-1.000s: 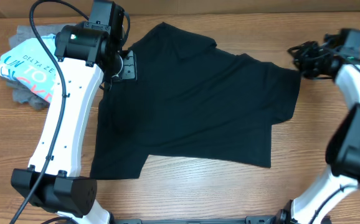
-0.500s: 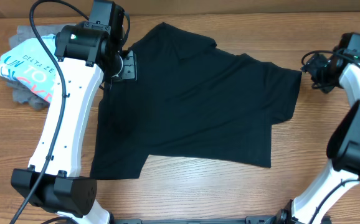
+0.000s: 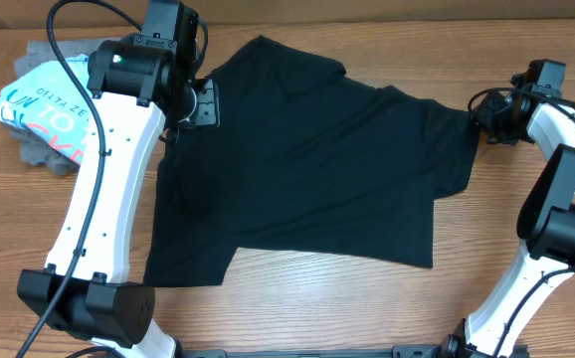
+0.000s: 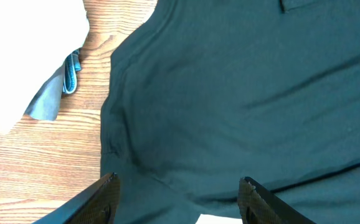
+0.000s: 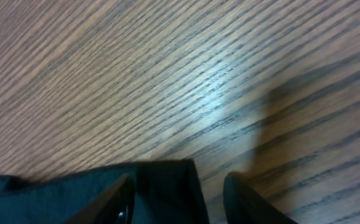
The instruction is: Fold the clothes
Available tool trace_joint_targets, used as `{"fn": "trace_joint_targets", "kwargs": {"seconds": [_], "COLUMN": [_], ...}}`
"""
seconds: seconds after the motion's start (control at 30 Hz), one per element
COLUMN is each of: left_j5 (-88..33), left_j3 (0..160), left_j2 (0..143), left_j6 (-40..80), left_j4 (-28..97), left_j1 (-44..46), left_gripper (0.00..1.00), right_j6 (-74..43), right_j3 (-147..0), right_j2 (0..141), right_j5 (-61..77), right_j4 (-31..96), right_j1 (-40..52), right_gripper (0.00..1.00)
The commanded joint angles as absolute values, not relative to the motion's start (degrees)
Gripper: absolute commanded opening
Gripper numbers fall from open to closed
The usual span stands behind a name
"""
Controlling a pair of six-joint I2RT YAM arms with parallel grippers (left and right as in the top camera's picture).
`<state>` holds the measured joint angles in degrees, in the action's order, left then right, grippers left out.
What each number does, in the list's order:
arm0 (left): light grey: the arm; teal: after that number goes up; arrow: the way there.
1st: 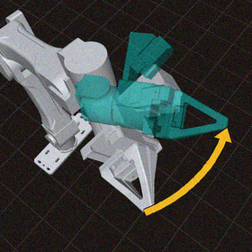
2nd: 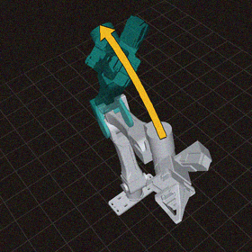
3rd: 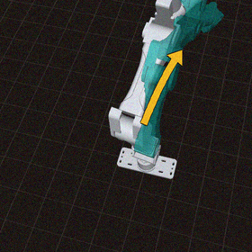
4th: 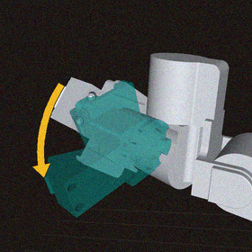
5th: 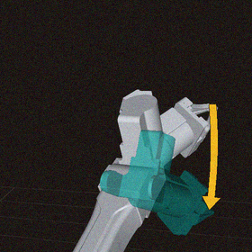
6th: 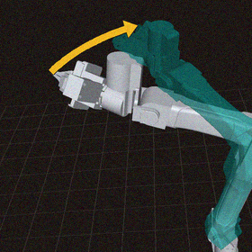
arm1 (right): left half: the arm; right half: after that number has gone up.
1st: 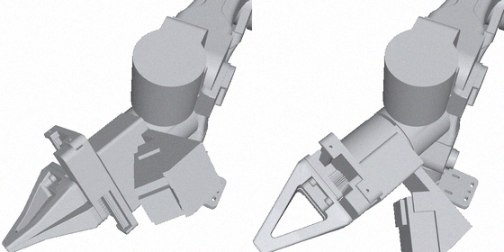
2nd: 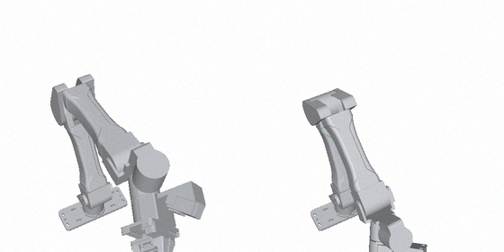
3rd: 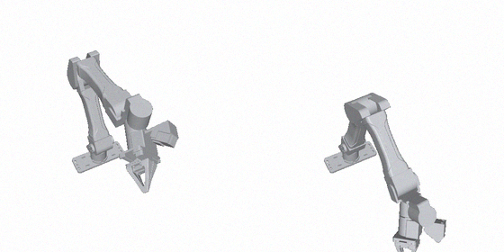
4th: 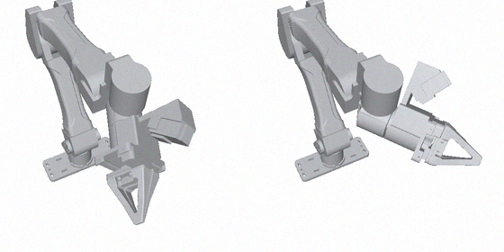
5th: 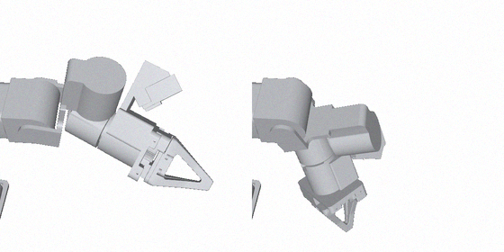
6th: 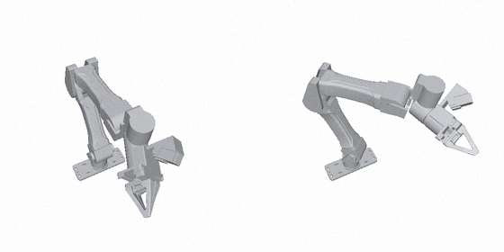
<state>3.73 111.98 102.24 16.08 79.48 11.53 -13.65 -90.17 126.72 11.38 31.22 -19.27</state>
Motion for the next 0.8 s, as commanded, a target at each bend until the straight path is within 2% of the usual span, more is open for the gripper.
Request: {"fn": "trace_joint_targets", "kwargs": {"seconds": [0.0, 0.03, 0.2, 0.3, 0.5, 0.63, 0.67, 0.7, 0.73, 0.77], "left_j5": [4.4, 4.4, 4.4, 4.4, 4.4, 4.4, 4.4, 4.4, 4.4, 4.4], "left_j3": [112.4, 112.4, 112.4, 112.4, 112.4, 112.4, 112.4, 112.4, 112.4, 112.4], "left_j2": [101.7, 101.7, 101.7, 101.7, 101.7, 101.7, 101.7, 101.7, 101.7, 101.7], "left_j6": [15.5, 15.4, 15.5, 15.5, 15.9, 16.1, 16.3, 16.3, 16.3, 16.3], "left_j4": [79.1, 79.0, 78.8, 78.8, 78.8, 78.8, 78.8, 78.8, 78.7, 78.6], "left_j1": [11.3, 11.3, 11.3, 11.3, 11.3, 11.3, 11.3, 11.3, 11.3, 11.3], "left_gripper": [0.64, 0.64, 0.66, 0.67, 0.68, 0.67, 0.67, 0.68, 0.67, 0.68], "right_j6": [-13.2, -13.2, -13.3, -14.1, -24.6, -27.2, -26.9, -26.3, -25.1, -23.7], "right_j3": [-90.0, -90.0, -90.0, -90.8, -96.9, -102.6, -103.8, -105.1, -106.5, -107.7], "right_j2": [130.3, 130.3, 130.3, 130.2, 130.2, 130.2, 130.2, 130.2, 129.9, 129.6], "right_j5": [14.2, 14.5, 14.5, 14.5, 14.7, 14.7, 14.7, 15.2, 16.1, 17.0], "right_j4": [32.8, 32.8, 31.2, 27.5, 18.1, 15.7, 16.0, 16.9, 18.5, 20.4], "right_j1": [-18.6, -18.6, -18.7, -18.9, -20.6, -21.3, -21.3, -21.4, -21.4, -21.5], "right_gripper": [0.47, 0.43, 0.04, 0.04, 0.04, 0.04, 0.24, 0.59, 0.75, 0.81]}}
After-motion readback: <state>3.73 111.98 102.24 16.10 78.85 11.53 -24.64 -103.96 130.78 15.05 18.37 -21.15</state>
